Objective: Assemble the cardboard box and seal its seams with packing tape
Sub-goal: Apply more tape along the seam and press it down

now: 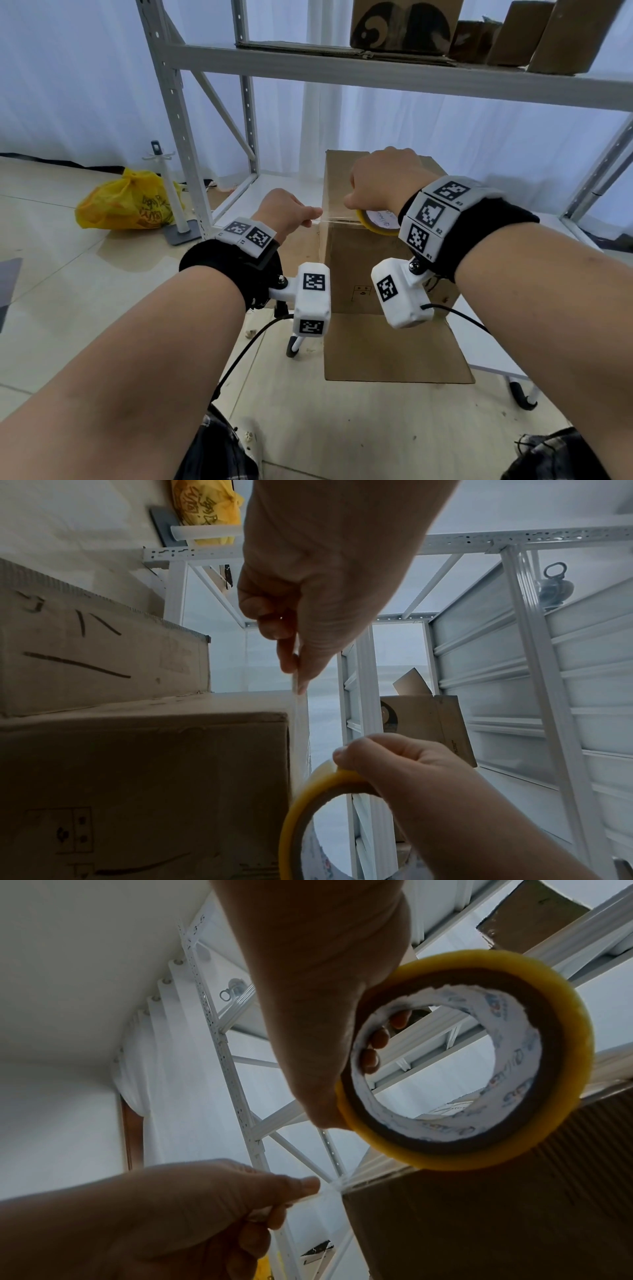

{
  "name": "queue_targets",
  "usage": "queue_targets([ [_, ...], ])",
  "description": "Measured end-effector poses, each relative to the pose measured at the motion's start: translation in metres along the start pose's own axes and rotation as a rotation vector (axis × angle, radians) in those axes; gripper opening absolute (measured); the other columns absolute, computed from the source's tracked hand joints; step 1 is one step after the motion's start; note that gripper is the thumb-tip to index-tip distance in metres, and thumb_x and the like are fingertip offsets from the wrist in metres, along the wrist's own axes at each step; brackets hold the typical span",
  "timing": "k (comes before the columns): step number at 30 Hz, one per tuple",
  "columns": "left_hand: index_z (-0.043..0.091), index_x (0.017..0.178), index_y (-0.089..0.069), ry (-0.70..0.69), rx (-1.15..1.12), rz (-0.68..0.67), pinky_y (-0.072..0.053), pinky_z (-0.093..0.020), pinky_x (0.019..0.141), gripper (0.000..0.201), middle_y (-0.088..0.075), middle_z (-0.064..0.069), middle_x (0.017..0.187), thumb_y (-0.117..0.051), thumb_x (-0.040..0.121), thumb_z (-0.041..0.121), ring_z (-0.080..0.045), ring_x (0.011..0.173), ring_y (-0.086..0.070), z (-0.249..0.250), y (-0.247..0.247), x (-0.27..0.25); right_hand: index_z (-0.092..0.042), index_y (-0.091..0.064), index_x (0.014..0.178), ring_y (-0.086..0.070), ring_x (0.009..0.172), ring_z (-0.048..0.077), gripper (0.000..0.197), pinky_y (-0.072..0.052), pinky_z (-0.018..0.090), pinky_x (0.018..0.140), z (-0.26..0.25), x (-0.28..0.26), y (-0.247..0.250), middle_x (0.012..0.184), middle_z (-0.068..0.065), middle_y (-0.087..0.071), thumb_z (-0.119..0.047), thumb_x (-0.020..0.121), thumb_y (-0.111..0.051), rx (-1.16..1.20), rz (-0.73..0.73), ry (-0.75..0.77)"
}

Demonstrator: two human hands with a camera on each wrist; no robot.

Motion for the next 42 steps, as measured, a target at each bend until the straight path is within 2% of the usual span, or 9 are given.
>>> queue_targets([
  [3, 0.011, 0.067, -0.06, 0.02, 0.004, -0.02, -0.038, -0.023, 0.053, 0.032, -0.055, 0.003, 0.063, -0.066, 0.086, 0.035, -0.011, 0.057, -0.046, -0.003, -0.002, 0.001, -0.02, -0.064, 0.084, -0.05, 0.074, 0.018, 0.022, -0.035, 0.033, 0.07, -0.002, 0.0, 0.0, 0.071, -0.003, -0.053, -0.039, 0.087, -0.052, -0.002, -0.007, 0.015],
  [9, 0.01, 0.071, -0.062, 0.027, 0.005, -0.01, -0.043, -0.029, 0.067, 0.03, -0.059, 0.002, 0.07, -0.067, 0.086, 0.036, -0.011, 0.062, -0.049, -0.004, -0.002, 0.003, -0.02, -0.061, 0.076, -0.047, 0.062, 0.013, 0.021, -0.036, 0.032, 0.068, 0.0, -0.001, 0.002, 0.068, -0.003, -0.054, -0.037, 0.085, -0.053, 0.024, -0.007, 0.012],
  [15, 0.009, 0.065, -0.059, 0.014, 0.061, 0.02, -0.042, -0.025, 0.061, 0.032, -0.058, -0.003, 0.069, -0.067, 0.086, 0.032, -0.013, 0.057, -0.046, -0.01, 0.015, 0.005, -0.019, -0.062, 0.076, -0.048, 0.062, 0.013, 0.017, -0.035, 0.032, 0.066, 0.004, -0.002, 0.001, 0.069, -0.002, -0.056, -0.032, 0.083, -0.053, 0.045, -0.028, -0.009],
  [21, 0.01, 0.06, -0.059, -0.044, 0.123, 0.042, -0.038, -0.021, 0.053, 0.036, -0.055, 0.0, 0.06, -0.068, 0.085, 0.035, -0.01, 0.054, -0.047, -0.021, 0.027, 0.004, -0.019, -0.05, 0.06, -0.043, 0.058, 0.014, 0.023, -0.035, 0.033, 0.068, -0.009, -0.002, 0.003, 0.063, -0.002, -0.05, -0.023, 0.083, -0.05, -0.049, 0.0, 0.026],
  [28, 0.011, 0.061, -0.052, -0.048, 0.143, 0.081, -0.037, -0.023, 0.055, 0.049, -0.054, -0.005, 0.065, -0.064, 0.08, 0.054, -0.014, 0.057, -0.048, -0.019, 0.019, 0.007, -0.019, -0.049, 0.064, -0.041, 0.06, 0.014, 0.024, -0.033, 0.033, 0.07, -0.008, -0.002, 0.004, 0.068, -0.002, -0.051, -0.02, 0.087, -0.046, -0.07, 0.014, 0.041],
  [33, 0.004, 0.074, -0.059, -0.08, 0.113, 0.095, -0.04, -0.029, 0.063, 0.045, -0.054, -0.01, 0.074, -0.067, 0.082, 0.047, -0.018, 0.064, -0.049, -0.009, 0.013, 0.005, -0.016, -0.059, 0.085, -0.048, 0.065, 0.017, 0.012, -0.032, 0.032, 0.064, 0.007, -0.005, 0.006, 0.07, -0.001, -0.051, -0.024, 0.087, -0.05, -0.037, 0.069, 0.041],
  [36, -0.003, 0.086, -0.067, -0.126, 0.09, 0.079, -0.038, -0.023, 0.057, 0.051, -0.058, -0.013, 0.078, -0.065, 0.083, 0.047, -0.019, 0.066, -0.052, 0.007, 0.006, 0.003, -0.016, -0.058, 0.083, -0.044, 0.059, 0.016, 0.013, -0.032, 0.032, 0.063, 0.027, -0.008, 0.01, 0.068, 0.0, -0.051, -0.027, 0.086, -0.052, -0.051, 0.072, 0.0],
  [39, 0.003, 0.083, -0.065, -0.14, 0.071, 0.075, -0.035, -0.021, 0.054, 0.044, -0.057, -0.012, 0.078, -0.064, 0.084, 0.047, -0.018, 0.064, -0.051, 0.016, 0.001, 0.002, -0.017, -0.056, 0.081, -0.048, 0.062, 0.018, 0.013, -0.032, 0.032, 0.064, 0.037, -0.011, 0.005, 0.068, 0.0, -0.051, -0.028, 0.086, -0.053, -0.039, 0.047, -0.031],
  [42, -0.003, 0.086, -0.067, -0.116, 0.048, 0.081, -0.038, -0.024, 0.057, 0.048, -0.065, -0.014, 0.084, -0.065, 0.084, 0.045, -0.012, 0.061, -0.05, 0.011, 0.002, 0.006, -0.017, -0.055, 0.078, -0.048, 0.065, 0.019, 0.012, -0.033, 0.033, 0.066, 0.033, -0.012, -0.004, 0.069, 0.0, -0.051, -0.026, 0.085, -0.053, -0.037, 0.014, -0.031],
])
Point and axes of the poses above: each hand's wrist, its own x-axis towards the middle knuckle, its own y-axis out of the back of the hand, z = x × y, the point moved 10 cm from there along x, towards the middle knuckle
